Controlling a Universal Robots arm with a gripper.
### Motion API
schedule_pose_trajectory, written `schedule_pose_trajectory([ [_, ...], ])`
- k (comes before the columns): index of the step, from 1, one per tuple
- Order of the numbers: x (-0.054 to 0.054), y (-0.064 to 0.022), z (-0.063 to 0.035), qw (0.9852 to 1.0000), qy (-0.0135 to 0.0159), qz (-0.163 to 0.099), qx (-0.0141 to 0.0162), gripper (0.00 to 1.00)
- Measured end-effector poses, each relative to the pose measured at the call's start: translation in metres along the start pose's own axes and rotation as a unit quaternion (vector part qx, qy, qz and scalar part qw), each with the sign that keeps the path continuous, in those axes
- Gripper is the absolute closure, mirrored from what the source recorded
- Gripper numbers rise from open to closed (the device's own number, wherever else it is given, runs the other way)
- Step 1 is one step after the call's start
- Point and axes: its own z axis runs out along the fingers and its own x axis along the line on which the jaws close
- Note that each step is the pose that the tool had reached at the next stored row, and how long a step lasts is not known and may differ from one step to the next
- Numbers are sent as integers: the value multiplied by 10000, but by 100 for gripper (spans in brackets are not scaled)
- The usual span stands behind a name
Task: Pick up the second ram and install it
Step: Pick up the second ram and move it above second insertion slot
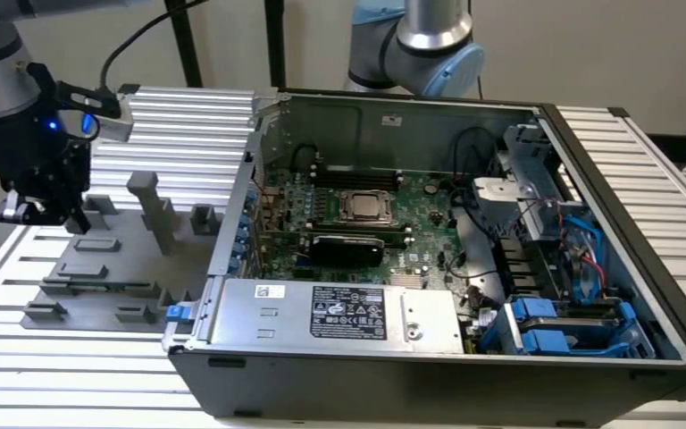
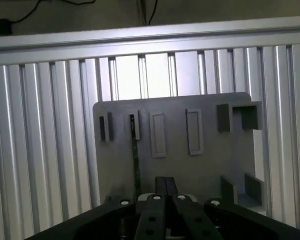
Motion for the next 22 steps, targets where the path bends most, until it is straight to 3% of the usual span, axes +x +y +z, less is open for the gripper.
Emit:
schedule_pose_trajectory([
  [8,61,-44,125,9998,8,-180,-3,100],
  [22,222,-110,178,9990,18,-438,-5,100],
])
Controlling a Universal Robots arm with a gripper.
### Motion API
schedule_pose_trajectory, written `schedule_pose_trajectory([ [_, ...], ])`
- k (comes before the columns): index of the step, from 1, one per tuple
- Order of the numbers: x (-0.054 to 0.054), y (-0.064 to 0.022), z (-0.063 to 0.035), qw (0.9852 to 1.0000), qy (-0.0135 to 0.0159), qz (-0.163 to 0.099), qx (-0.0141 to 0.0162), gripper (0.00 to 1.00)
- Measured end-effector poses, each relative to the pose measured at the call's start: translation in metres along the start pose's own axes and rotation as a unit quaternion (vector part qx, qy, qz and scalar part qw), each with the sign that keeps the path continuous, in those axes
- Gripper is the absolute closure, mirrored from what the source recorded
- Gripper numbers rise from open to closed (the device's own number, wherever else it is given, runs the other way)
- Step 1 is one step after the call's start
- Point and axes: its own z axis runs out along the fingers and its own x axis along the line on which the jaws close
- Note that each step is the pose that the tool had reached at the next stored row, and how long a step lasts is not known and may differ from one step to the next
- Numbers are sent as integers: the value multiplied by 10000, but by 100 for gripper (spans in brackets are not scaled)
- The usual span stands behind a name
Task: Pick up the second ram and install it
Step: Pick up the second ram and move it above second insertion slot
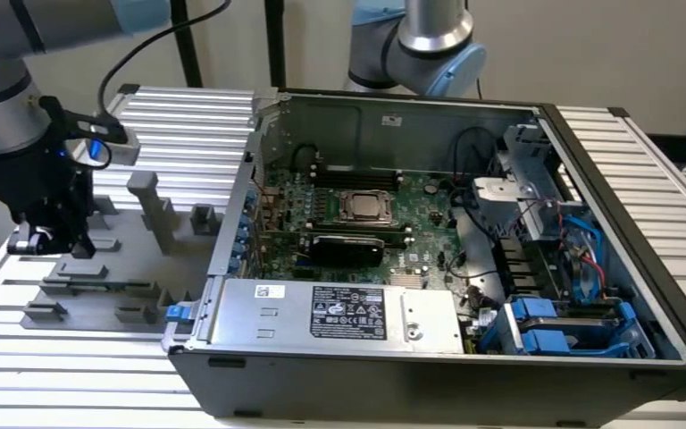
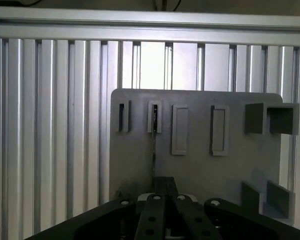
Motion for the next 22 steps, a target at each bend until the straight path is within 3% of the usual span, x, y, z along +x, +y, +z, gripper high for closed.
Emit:
schedule_pose_trajectory([
  [5,27,-20,15,10000,1,-4,-1,100],
  [6,27,-20,15,10000,1,-4,-1,0],
  [13,28,-22,50,10000,1,-5,0,0],
  [22,30,-21,203,10000,2,-5,0,0],
])
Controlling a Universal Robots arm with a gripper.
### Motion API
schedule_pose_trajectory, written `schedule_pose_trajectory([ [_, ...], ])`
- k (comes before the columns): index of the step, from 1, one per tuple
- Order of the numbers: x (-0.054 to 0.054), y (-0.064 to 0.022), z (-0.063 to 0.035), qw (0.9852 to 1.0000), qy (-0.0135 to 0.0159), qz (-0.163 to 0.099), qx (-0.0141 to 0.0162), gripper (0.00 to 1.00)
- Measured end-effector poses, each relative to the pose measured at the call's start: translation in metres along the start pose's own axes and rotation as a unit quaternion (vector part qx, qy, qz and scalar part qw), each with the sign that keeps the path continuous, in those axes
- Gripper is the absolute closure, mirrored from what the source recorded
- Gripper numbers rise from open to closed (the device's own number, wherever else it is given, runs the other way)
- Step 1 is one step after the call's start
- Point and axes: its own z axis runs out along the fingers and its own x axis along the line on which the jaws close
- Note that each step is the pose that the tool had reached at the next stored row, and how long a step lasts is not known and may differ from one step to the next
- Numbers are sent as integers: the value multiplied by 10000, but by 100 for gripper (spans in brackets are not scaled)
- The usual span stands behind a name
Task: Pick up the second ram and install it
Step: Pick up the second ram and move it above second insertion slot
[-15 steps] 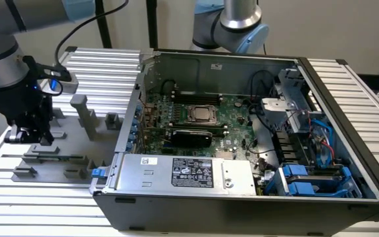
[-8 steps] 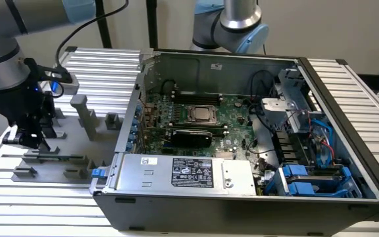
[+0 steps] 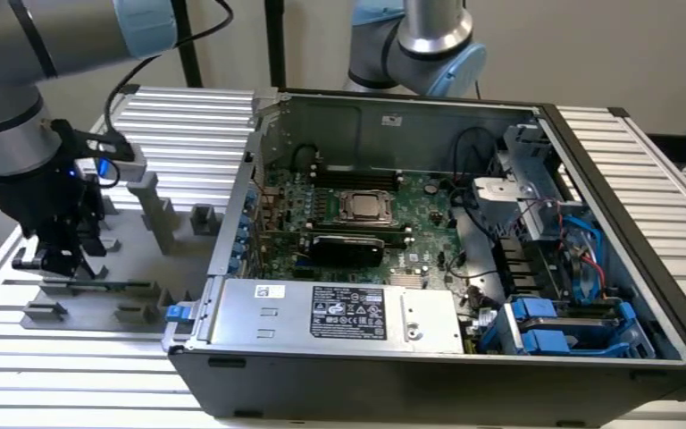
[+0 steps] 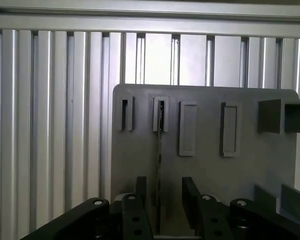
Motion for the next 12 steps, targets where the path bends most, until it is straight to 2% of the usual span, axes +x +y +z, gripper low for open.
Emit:
schedule_pose_trajectory([
  [8,3,15,146,10000,-2,0,0,0],
  [10,7,14,181,10000,-19,0,0,0],
  [12,17,14,209,10000,-54,-1,0,0],
])
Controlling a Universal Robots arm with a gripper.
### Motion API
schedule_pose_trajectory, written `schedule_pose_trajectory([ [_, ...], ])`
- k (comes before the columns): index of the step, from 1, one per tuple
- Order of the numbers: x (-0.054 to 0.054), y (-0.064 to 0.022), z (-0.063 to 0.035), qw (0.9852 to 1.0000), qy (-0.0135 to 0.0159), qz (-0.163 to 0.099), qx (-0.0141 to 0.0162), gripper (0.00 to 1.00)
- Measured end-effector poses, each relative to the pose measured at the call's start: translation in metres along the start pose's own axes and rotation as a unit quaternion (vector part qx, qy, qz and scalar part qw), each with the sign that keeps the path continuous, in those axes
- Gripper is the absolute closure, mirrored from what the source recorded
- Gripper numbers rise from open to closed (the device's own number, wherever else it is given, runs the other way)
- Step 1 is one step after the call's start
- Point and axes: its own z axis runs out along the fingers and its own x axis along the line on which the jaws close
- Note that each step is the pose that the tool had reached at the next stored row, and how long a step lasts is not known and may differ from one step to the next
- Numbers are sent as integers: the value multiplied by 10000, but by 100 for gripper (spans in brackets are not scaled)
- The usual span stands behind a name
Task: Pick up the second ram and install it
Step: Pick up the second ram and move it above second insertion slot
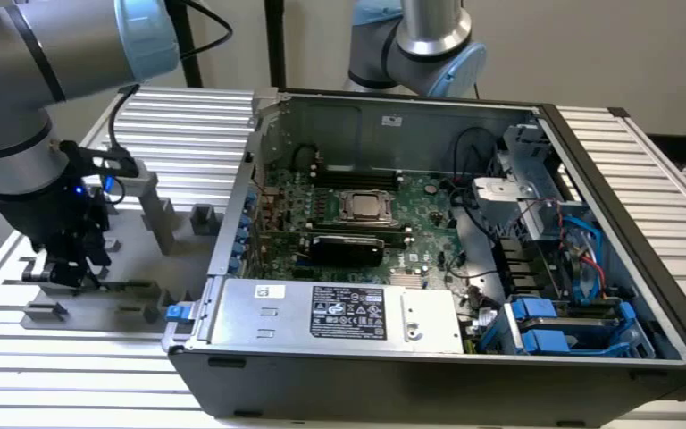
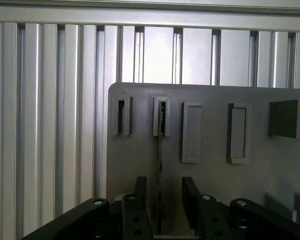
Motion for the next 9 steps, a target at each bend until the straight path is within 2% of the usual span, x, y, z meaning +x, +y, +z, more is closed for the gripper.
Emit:
schedule_pose_trajectory([
  [1,9,-1,13,10000,-22,-1,1,0],
  [5,58,-2,48,9999,-155,-7,3,0],
  [7,63,-2,56,9998,-194,-8,3,0],
  [9,63,-2,64,9998,-211,-3,4,0],
])
